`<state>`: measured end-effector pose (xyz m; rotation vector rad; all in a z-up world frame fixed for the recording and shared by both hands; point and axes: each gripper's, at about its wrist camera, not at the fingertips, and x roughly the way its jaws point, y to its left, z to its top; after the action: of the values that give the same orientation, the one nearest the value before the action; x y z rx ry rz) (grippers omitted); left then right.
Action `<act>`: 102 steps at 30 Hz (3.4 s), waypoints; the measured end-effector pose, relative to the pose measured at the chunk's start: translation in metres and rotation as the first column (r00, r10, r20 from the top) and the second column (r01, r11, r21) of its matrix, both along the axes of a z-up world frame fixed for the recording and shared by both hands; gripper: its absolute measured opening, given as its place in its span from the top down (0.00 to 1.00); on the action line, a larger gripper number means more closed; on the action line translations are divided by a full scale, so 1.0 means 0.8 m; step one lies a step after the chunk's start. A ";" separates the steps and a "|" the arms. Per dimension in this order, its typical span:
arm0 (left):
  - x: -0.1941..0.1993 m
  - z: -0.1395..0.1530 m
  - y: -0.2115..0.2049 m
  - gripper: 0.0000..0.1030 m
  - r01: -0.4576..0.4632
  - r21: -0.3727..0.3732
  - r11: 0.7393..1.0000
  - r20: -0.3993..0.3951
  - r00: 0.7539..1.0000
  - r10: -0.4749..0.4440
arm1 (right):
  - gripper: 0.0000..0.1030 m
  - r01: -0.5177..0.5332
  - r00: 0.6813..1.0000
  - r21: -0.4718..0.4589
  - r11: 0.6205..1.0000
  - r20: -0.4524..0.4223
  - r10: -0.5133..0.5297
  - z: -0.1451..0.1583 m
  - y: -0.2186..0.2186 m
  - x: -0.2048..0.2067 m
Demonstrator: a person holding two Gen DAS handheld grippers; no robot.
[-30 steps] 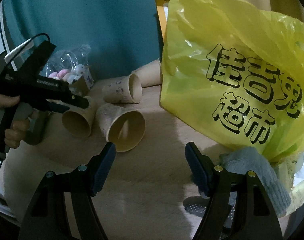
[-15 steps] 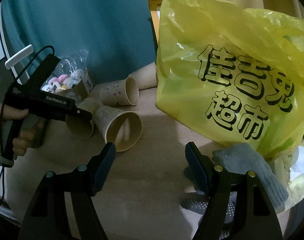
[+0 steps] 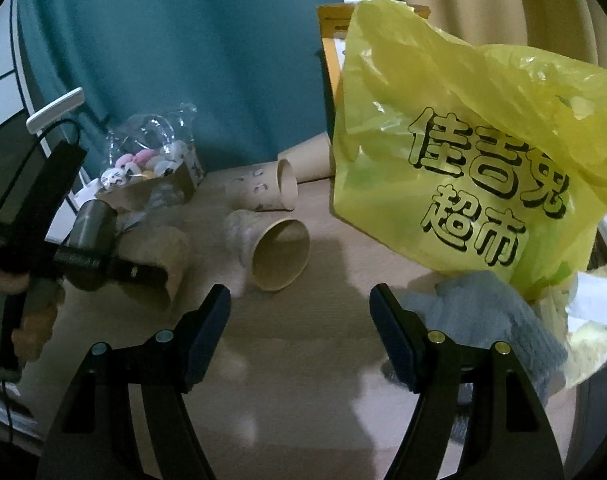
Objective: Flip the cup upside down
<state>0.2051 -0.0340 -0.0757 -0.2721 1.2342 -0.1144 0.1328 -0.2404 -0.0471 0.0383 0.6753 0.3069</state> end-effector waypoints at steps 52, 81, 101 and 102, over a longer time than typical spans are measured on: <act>-0.226 -0.010 -0.021 0.26 0.004 0.067 0.998 0.197 0.980 -0.017 | 0.27 -0.089 0.995 -0.081 0.993 -0.055 0.085 -0.038 0.085 -0.125; -0.288 0.029 0.082 0.10 -0.200 0.052 0.978 0.336 0.926 0.171 | 0.27 -0.329 0.898 -0.045 0.943 -0.324 0.298 -0.021 0.158 -0.060; -0.289 -0.018 0.167 0.10 -0.279 0.001 0.960 0.299 0.916 0.265 | 0.42 -0.622 0.672 -0.351 0.700 -0.698 0.248 -0.073 0.265 -0.004; -0.289 -0.019 0.168 0.10 -0.280 0.000 0.960 0.299 0.916 0.267 | 0.42 -0.625 0.673 -0.352 0.697 -0.696 0.252 -0.071 0.268 -0.005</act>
<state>-0.0261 0.1006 -0.0905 -0.3740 0.8886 0.1113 0.1288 -0.0261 -0.1039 -0.6663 1.4166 0.5917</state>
